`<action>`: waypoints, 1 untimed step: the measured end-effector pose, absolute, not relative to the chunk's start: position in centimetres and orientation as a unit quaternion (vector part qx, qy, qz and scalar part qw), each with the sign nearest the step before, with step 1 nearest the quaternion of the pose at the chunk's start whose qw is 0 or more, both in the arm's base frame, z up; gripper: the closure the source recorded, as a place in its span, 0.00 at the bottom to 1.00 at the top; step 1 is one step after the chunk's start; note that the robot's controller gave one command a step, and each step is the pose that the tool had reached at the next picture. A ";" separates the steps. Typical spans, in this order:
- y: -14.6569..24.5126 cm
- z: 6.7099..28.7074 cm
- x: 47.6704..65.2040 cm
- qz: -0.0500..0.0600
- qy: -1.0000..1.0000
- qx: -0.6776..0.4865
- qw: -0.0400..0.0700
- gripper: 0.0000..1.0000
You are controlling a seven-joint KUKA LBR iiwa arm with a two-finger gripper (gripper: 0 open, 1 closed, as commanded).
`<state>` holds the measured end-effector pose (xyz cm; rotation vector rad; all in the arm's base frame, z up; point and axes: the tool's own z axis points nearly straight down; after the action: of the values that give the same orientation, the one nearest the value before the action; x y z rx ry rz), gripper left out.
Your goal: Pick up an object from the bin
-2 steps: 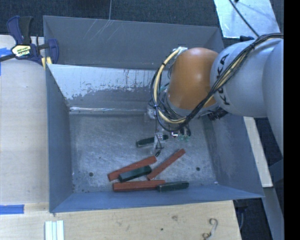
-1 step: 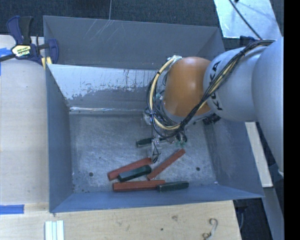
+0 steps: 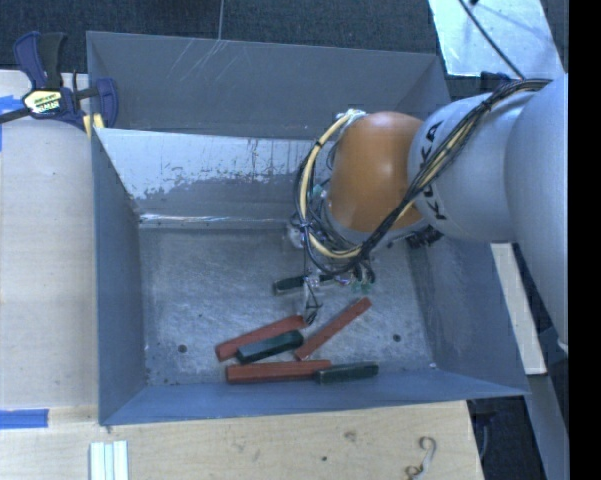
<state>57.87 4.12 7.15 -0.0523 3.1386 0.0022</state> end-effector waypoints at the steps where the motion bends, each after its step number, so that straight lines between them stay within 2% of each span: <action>1: 4.1 7.2 58.0 0.000 1.000 -0.016 0.003 1.00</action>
Offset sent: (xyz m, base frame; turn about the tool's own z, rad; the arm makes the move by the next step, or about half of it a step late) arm 0.0000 0.0000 0.0000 0.0000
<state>57.96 4.06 7.19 -0.0517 3.1360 0.0007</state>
